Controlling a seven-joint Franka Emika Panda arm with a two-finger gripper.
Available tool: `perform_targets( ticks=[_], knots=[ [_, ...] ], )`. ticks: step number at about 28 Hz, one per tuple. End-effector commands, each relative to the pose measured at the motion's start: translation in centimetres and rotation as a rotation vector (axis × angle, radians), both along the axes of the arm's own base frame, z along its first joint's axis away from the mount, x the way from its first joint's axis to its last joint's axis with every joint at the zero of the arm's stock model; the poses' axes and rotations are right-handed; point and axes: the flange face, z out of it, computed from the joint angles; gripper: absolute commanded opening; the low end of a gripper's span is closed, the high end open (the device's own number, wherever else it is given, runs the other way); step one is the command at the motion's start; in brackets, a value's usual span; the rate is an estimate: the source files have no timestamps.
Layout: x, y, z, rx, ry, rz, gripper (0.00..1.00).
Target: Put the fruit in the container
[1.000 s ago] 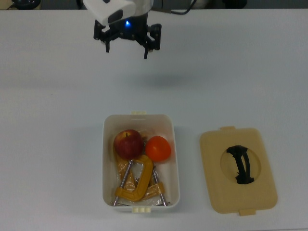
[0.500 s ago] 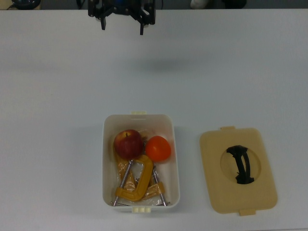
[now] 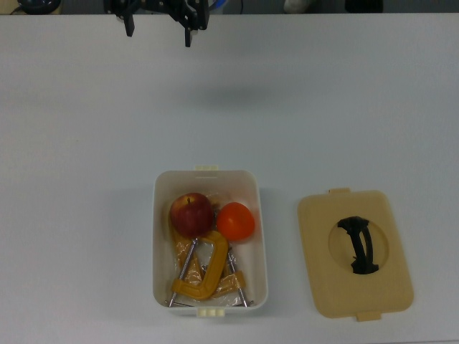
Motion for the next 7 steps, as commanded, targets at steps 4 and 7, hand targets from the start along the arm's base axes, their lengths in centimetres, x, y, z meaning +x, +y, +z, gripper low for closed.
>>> perform_targets(
  ticks=[4, 7],
  knots=[
    [-0.28, -0.54, 0.47, 0.027, -0.007, 0.009, 1.00],
    [-0.33, -0.71, 0.55, 0.027, -0.008, 0.007, 1.00]
  ],
)
